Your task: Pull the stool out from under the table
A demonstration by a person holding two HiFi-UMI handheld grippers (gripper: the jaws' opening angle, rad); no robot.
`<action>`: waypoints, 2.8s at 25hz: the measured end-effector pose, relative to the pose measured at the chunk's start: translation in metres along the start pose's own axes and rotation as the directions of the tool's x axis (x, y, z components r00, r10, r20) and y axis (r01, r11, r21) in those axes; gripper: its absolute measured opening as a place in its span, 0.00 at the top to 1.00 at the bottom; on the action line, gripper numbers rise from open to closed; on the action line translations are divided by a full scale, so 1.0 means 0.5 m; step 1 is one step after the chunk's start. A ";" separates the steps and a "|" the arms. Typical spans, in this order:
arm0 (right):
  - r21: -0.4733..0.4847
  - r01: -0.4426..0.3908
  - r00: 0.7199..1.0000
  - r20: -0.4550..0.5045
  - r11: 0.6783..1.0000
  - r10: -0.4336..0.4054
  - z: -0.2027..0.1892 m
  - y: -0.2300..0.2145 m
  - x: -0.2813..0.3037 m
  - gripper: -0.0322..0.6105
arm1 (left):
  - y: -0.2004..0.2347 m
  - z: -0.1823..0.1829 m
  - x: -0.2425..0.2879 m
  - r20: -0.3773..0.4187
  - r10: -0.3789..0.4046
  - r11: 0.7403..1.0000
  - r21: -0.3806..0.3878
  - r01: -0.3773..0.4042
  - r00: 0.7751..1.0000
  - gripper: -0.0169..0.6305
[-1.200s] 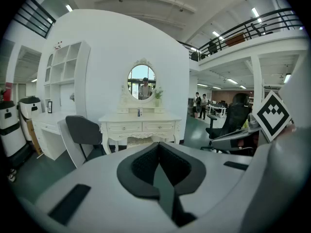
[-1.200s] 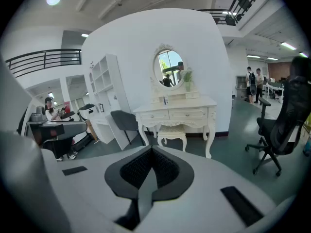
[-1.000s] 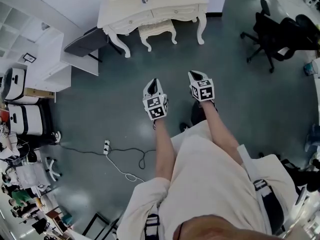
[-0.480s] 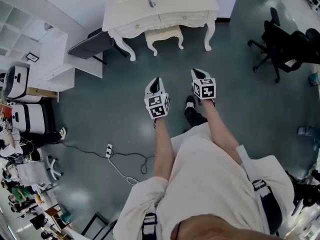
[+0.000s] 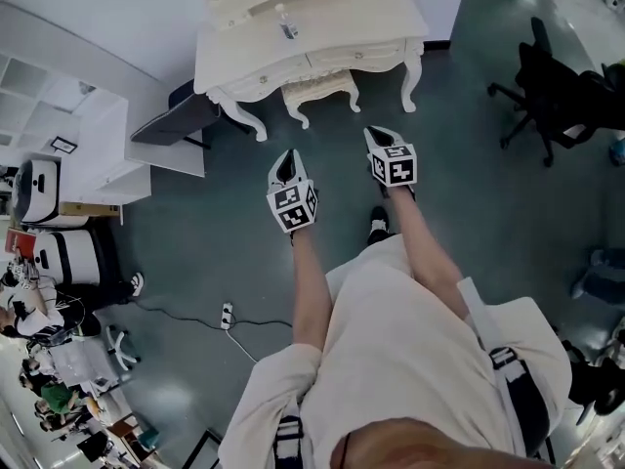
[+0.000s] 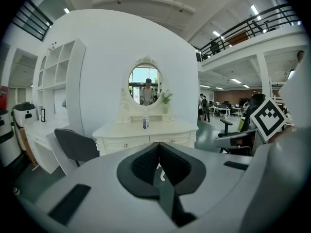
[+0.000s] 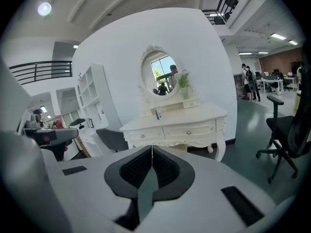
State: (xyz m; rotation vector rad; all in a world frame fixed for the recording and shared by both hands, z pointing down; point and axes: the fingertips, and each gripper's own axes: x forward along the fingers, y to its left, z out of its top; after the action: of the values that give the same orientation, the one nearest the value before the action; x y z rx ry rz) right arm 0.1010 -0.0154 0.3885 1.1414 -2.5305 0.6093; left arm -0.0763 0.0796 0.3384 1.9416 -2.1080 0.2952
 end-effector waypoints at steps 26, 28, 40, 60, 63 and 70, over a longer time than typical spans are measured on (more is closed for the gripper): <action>0.051 -0.007 0.999 -0.049 0.999 0.010 0.072 -0.131 0.243 0.88 | 0.121 -0.004 0.261 -0.092 0.061 0.997 -0.034 -0.065 0.994 0.95; 0.058 0.003 0.999 -0.051 0.998 0.000 0.071 -0.137 0.263 0.88 | 0.134 -0.017 0.290 -0.110 0.048 0.998 -0.039 -0.052 0.993 0.95; 0.146 0.062 0.987 -0.154 0.987 -0.039 0.024 -0.206 0.412 0.88 | 0.233 -0.096 0.521 -0.222 -0.055 0.998 -0.055 0.044 0.974 0.95; 0.051 0.012 0.979 -0.203 0.999 -0.002 0.004 -0.263 0.643 0.88 | 0.307 -0.229 0.711 -0.326 -0.055 0.997 -0.066 0.036 0.944 0.95; 0.044 0.019 0.980 -0.198 0.999 -0.010 -0.003 -0.294 0.637 0.88 | 0.310 -0.224 0.733 -0.302 -0.037 0.999 -0.049 0.023 0.953 0.95; 0.044 0.004 0.982 -0.187 0.999 0.004 -0.089 -0.341 0.656 0.88 | 0.270 -0.313 0.783 -0.291 -0.047 0.999 -0.011 0.046 0.956 0.95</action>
State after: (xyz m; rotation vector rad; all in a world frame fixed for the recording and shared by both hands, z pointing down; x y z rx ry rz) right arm 0.0252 -0.3038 0.6118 1.0463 -2.3692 0.7398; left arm -0.2309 -0.2277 0.6167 1.8147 -1.8699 0.5323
